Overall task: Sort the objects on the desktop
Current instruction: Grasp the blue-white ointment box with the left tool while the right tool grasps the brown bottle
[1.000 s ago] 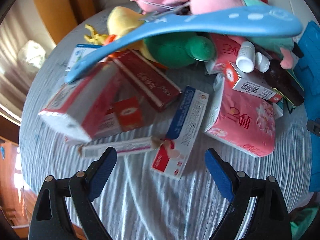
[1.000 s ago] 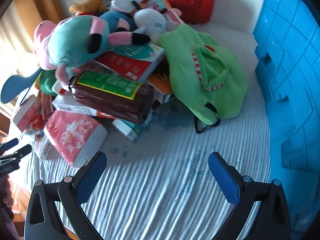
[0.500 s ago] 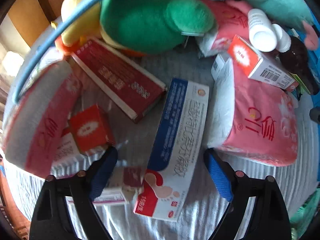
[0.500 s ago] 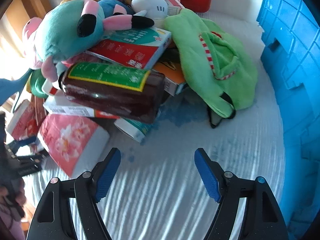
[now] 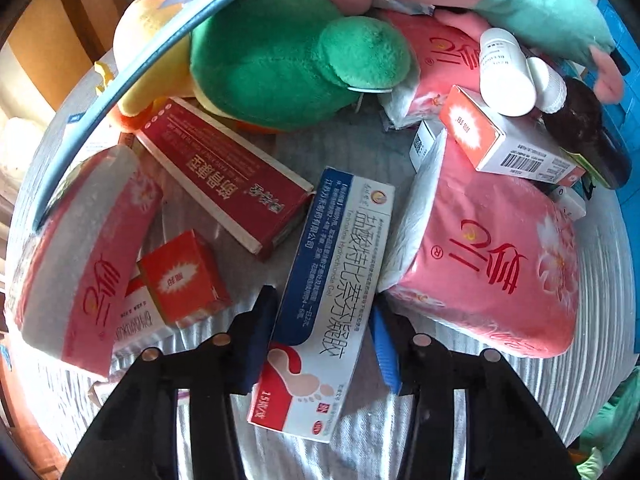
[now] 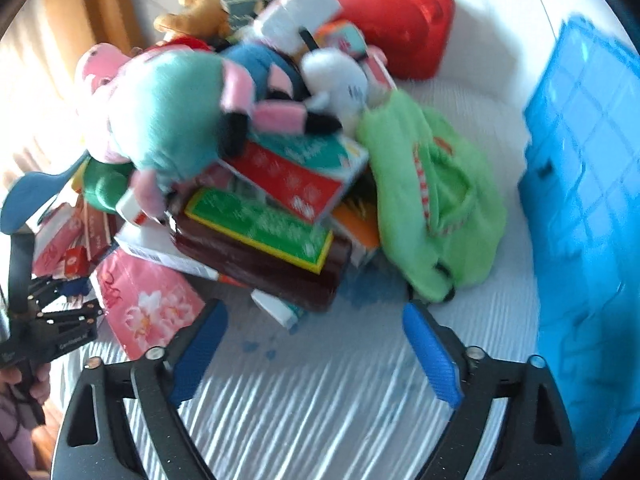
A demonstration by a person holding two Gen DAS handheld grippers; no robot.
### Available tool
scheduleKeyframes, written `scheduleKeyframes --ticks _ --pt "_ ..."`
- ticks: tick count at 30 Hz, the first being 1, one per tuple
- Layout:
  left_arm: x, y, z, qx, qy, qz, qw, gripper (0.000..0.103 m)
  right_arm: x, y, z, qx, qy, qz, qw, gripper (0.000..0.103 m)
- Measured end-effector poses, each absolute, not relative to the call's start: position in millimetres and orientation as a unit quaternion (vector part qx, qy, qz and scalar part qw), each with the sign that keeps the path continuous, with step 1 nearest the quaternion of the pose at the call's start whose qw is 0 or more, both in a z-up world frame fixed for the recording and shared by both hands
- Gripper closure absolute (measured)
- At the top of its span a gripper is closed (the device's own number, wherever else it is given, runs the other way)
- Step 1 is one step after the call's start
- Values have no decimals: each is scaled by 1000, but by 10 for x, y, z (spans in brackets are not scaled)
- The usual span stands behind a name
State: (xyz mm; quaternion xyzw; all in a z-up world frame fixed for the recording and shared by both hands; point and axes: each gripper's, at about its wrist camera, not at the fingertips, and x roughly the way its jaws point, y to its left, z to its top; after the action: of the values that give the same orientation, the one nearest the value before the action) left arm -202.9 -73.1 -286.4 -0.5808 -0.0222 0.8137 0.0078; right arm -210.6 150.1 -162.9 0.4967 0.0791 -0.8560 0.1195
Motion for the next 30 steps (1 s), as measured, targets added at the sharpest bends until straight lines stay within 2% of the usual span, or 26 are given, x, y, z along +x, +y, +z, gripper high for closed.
scheduleKeyframes --ticks 10,11,12,13,16,18,21,23,25,27,30 --pt "-1975 -747 -2770 -593 -40 804 -10 61 -2319 1120 -1731 496 125 -840 181 4" --pt "-1982 -742 -2767 -593 -40 804 -12 61 -2311 1085 -1762 501 127 -837 180 10" --pt "-1993 -736 -2765 -594 -41 804 -13 61 -2301 1088 -1798 507 133 -834 173 25" --pt "-2010 -731 -2763 -594 -42 803 -14 61 -2282 1089 -1838 519 131 -826 175 32" --pt "-2080 -709 -2753 -595 -45 802 -16 61 -2135 1136 -1840 523 139 -824 167 46" --pt "-2144 -686 -2733 -593 -45 804 -17 61 -2068 1181 -1809 527 127 -824 166 61" --pt "-2232 -660 -2693 -590 -45 806 -16 61 -1990 1268 -1785 544 100 -817 166 73" --pt "-2298 -638 -2678 -590 -41 806 -15 61 -1957 1266 -1807 546 91 -814 177 71" --pt "-2368 -621 -2676 -592 -38 805 -16 61 -1971 1203 -1827 542 105 -814 181 64" --pt "-2449 -610 -2678 -594 -40 803 -17 61 -2001 1142 -1861 540 114 -814 182 53" --pt "-2558 -589 -2658 -593 -40 804 -18 61 -2069 1016 -1904 534 130 -814 186 48"
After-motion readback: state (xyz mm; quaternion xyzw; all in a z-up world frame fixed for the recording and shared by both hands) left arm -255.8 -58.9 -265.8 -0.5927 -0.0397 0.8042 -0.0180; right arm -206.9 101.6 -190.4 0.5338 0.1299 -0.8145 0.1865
